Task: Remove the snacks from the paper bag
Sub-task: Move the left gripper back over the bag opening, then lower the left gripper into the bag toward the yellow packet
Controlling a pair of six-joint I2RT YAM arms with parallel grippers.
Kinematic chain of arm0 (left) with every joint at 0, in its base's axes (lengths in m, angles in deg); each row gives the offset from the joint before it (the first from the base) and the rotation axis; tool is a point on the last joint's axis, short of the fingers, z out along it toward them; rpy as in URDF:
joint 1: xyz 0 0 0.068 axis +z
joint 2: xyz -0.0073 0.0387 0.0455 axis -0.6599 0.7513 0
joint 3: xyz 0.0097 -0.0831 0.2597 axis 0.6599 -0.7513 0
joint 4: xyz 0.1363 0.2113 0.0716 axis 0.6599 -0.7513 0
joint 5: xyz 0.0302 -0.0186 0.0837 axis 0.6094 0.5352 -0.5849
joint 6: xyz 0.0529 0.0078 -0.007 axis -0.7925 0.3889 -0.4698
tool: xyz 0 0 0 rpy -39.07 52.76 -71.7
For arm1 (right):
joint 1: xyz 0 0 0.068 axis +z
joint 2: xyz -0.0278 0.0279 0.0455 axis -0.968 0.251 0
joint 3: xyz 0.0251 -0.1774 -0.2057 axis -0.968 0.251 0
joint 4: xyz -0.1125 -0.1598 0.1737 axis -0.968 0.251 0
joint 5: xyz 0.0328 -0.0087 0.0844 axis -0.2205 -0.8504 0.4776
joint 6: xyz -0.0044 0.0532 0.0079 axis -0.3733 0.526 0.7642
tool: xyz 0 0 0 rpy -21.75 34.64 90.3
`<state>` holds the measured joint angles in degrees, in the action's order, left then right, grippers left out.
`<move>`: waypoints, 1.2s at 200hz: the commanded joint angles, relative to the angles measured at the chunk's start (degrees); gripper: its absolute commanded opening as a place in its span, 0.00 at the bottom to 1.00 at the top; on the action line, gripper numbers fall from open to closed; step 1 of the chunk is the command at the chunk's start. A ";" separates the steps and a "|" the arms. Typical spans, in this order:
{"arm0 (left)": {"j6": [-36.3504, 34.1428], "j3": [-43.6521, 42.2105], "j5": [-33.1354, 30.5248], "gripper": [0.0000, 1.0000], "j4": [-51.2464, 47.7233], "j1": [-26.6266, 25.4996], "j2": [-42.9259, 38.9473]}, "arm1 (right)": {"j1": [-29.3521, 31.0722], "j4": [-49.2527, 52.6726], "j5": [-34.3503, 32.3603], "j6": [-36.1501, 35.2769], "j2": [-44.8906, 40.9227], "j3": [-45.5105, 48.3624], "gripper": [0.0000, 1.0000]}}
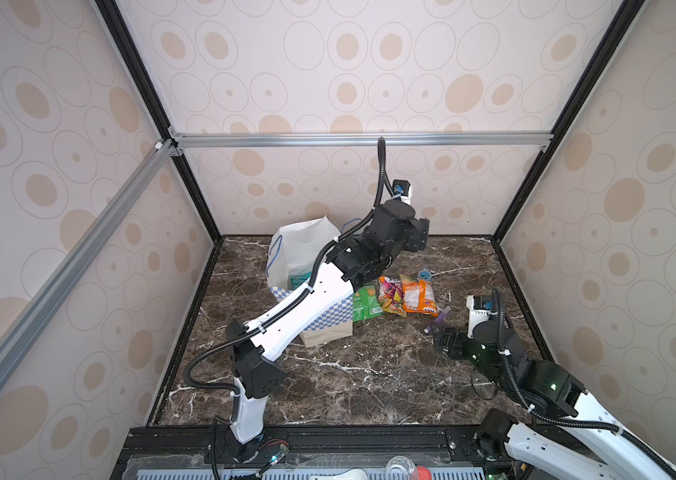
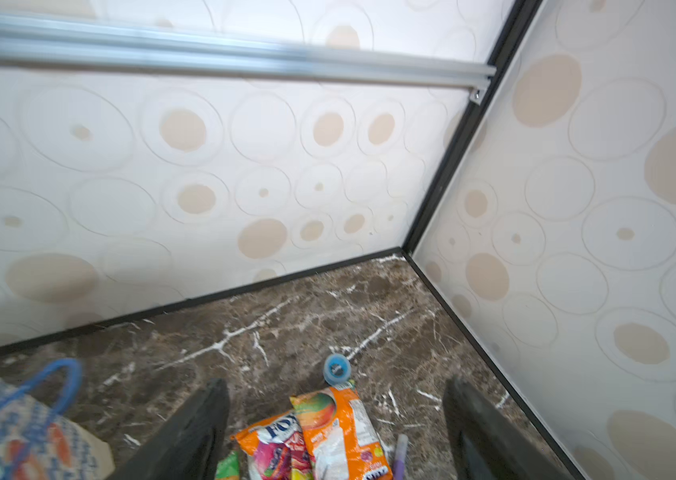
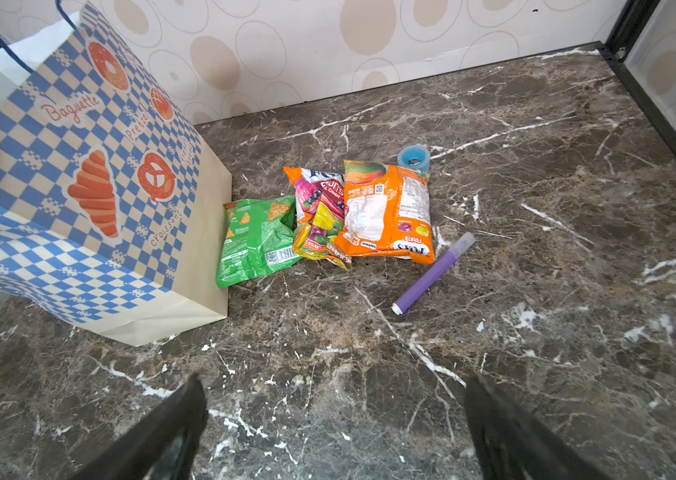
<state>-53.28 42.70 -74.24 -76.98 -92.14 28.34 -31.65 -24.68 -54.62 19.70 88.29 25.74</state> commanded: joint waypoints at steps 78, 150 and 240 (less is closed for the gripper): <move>-3.46 -8.91 -15.17 0.84 -6.46 5.62 -10.56 | 0.28 -19.56 20.50 -14.05 16.44 -16.43 1.00; 5.40 -22.92 -11.69 0.86 -9.14 16.60 -13.66 | 0.30 -18.17 25.43 -13.95 22.04 -20.06 1.00; 7.04 -33.08 -0.24 0.81 -5.69 23.88 -12.13 | 0.34 -16.80 25.09 -12.19 20.97 -18.87 1.00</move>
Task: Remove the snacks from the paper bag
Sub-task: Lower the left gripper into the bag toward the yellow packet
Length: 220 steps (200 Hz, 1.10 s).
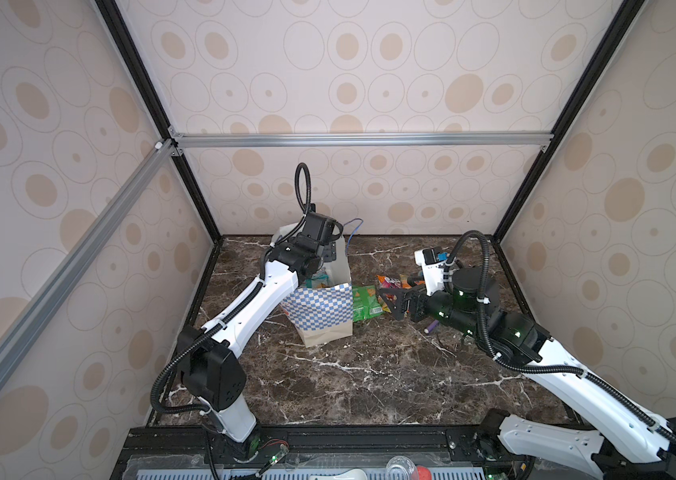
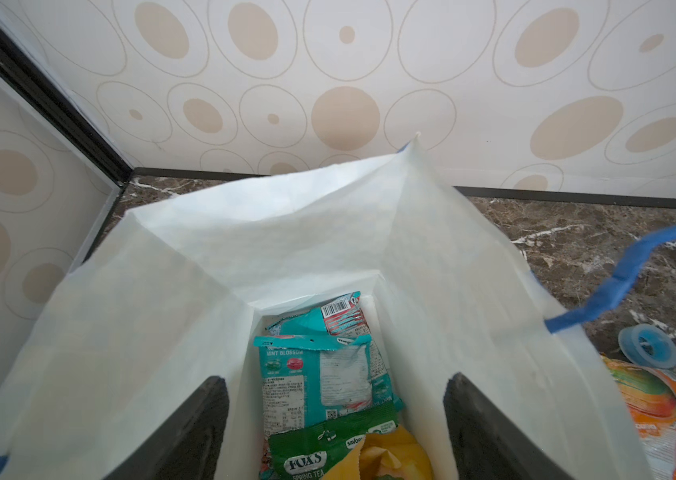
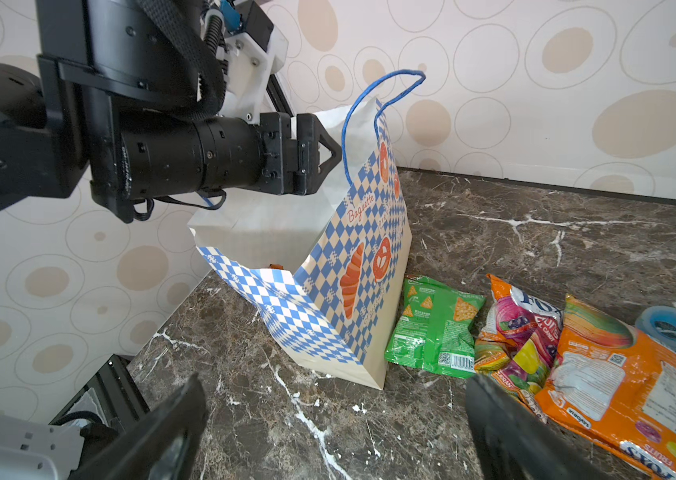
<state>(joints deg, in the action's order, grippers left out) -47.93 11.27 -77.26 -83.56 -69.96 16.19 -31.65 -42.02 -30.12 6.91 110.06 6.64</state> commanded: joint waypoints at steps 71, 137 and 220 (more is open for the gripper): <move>0.81 -4.32 8.23 0.80 -0.97 2.24 4.53 | 0.32 0.48 1.70 0.69 1.20 -0.73 1.00; 1.49 -12.65 13.27 0.80 1.11 2.23 5.17 | 0.31 0.38 0.56 0.43 1.41 -0.58 1.00; -0.15 -10.20 18.44 0.81 -1.38 2.56 13.69 | 0.34 0.88 1.04 1.21 1.38 -0.37 1.00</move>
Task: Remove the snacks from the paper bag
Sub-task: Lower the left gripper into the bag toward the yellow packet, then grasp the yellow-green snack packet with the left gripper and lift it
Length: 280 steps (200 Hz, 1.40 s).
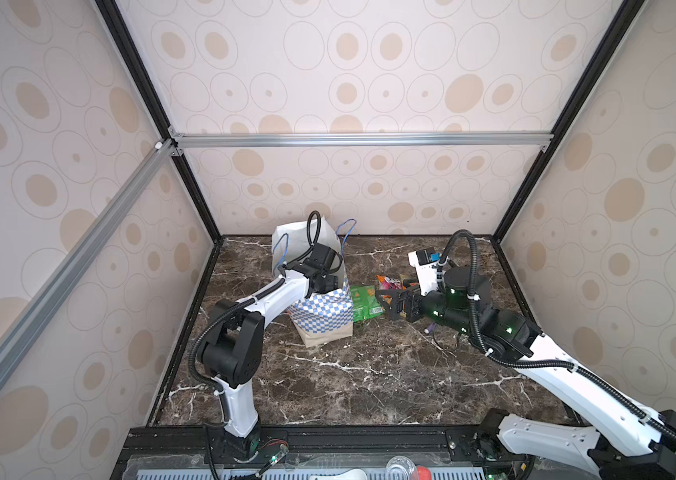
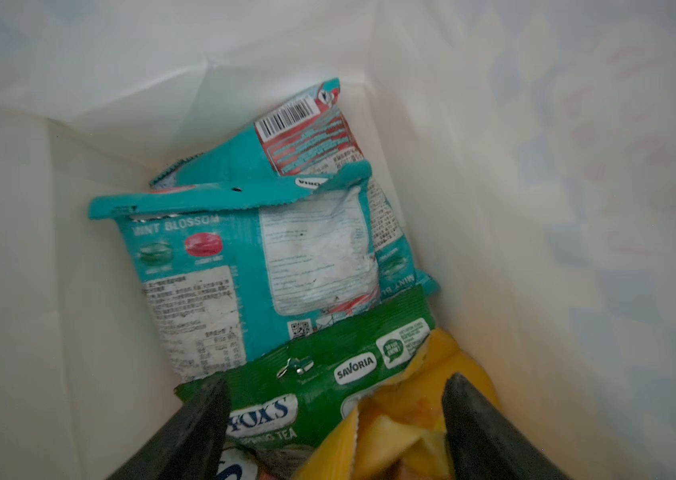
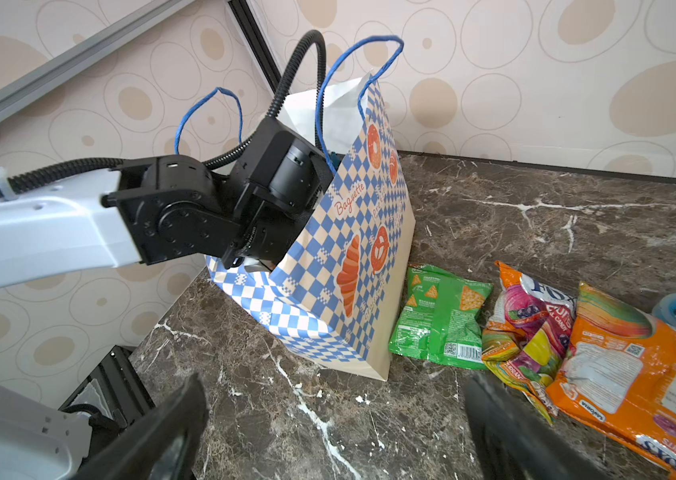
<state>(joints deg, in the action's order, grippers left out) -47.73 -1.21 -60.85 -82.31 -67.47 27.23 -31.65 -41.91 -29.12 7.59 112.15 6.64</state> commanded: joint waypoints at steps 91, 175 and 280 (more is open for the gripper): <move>-0.27 3.66 4.32 0.40 -2.46 0.97 5.07 | 0.29 0.66 -0.71 0.28 -1.56 0.48 1.00; -0.18 5.49 2.07 0.00 -3.49 1.11 1.51 | 0.33 0.85 -0.78 0.10 -1.27 0.22 1.00; -1.48 12.41 0.53 0.00 -7.00 1.06 -1.86 | 0.33 0.91 -0.84 0.10 -0.94 0.27 1.00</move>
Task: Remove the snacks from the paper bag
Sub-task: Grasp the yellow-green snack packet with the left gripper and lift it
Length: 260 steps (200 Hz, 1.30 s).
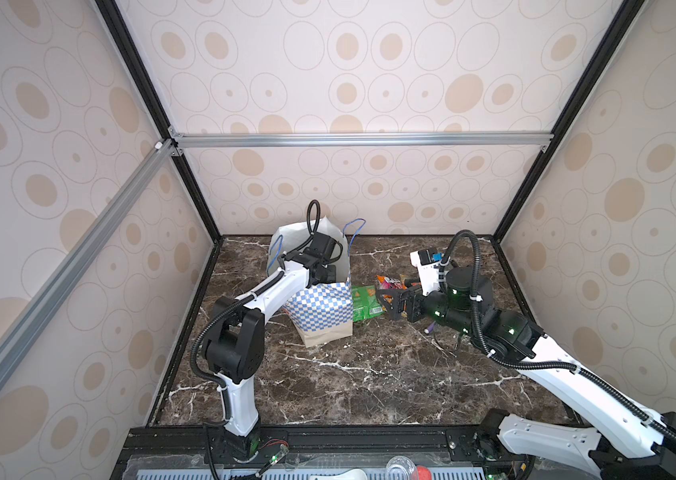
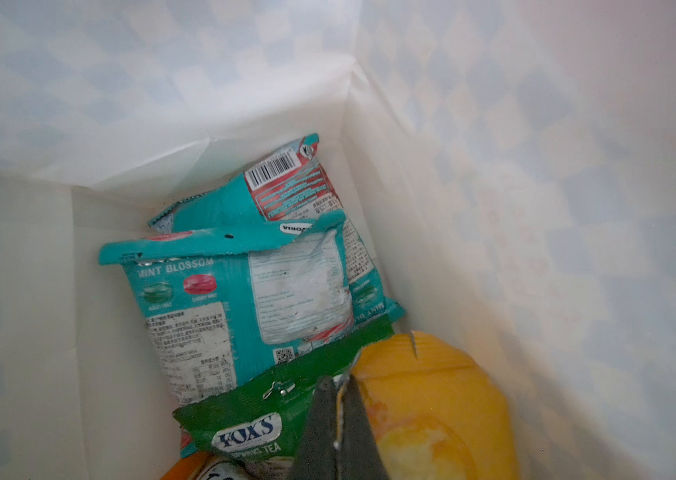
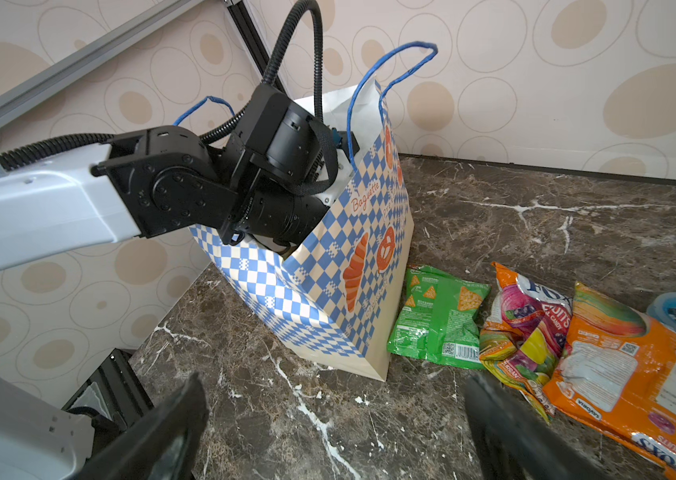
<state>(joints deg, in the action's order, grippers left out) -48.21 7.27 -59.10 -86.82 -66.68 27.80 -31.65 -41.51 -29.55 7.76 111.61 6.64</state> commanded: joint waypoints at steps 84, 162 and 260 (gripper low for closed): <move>-1.10 10.64 -3.55 0.00 -5.06 0.16 -5.17 | 0.31 0.72 -0.32 -0.07 -0.49 0.34 1.00; -2.59 16.45 -6.82 0.00 -6.42 0.22 -7.36 | 0.31 0.64 -0.26 -0.01 -0.23 0.26 1.00; -2.65 14.65 -6.80 0.00 -0.13 0.25 -13.32 | 0.36 0.22 -0.01 0.06 0.46 -0.22 1.00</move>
<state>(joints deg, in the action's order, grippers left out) -50.16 21.25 -65.02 -91.03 -66.68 20.19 -31.65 -41.03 -29.53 7.76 111.70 6.64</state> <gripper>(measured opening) 0.047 0.997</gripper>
